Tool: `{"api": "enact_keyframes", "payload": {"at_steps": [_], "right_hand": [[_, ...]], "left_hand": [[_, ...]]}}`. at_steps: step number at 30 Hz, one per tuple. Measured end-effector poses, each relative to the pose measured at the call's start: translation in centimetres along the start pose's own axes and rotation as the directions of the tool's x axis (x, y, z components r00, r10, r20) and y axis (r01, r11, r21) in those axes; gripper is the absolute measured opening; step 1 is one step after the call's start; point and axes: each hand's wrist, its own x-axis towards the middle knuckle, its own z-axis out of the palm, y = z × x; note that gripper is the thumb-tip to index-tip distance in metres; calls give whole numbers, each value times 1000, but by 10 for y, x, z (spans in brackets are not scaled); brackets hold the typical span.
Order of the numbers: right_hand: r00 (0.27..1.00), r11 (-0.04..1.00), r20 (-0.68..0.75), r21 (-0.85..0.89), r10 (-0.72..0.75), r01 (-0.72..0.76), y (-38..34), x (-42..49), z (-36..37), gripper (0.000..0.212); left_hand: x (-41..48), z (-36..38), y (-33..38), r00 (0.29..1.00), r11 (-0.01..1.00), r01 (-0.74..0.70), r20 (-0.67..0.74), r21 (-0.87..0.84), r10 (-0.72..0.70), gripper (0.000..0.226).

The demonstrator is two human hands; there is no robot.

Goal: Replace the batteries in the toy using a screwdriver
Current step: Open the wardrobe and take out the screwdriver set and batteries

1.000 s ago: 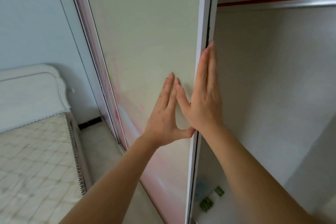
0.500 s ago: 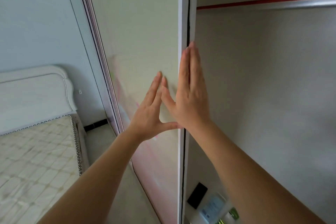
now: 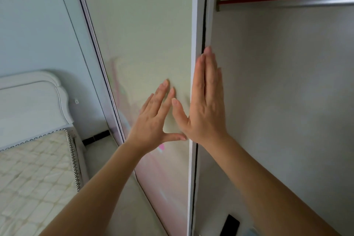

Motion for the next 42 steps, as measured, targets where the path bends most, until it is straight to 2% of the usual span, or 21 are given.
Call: {"api": "enact_keyframes", "payload": {"at_steps": [3, 9, 15, 23, 29, 33, 38, 42], "right_hand": [[1000, 999, 11, -33, -13, 14, 0, 7, 30, 82], [991, 972, 114, -214, -77, 100, 2, 18, 76, 77], [958, 957, 263, -233, -111, 174, 7, 14, 107, 76], [917, 935, 381, -268, -119, 233, 14, 24, 135, 80], [897, 933, 433, -276, -92, 229, 11, 26, 138, 82], [877, 934, 471, -263, -96, 243, 13, 30, 125, 81], [855, 956, 513, -210, -70, 204, 25, 5, 96, 71], [839, 966, 544, -223, 11, 132, 36, -50, 65, 61]], "left_hand": [[1, 5, -34, 1000, 1000, -11, -4, -17, 11, 122], [5, 13, -94, 1000, 999, 18, 13, -40, -17, 118], [9, 16, -139, 999, 999, 46, 21, -23, -46, 114], [11, 9, -168, 994, 995, 80, 69, 53, -84, 122], [9, -2, -161, 980, 975, 150, 109, 166, -169, 120], [0, -9, -140, 958, 949, 244, 100, 200, -268, 102], [-35, -4, -89, 937, 925, 322, 70, 204, -342, 85], [-72, 11, -35, 941, 930, 312, 72, 193, -330, 77]]}}
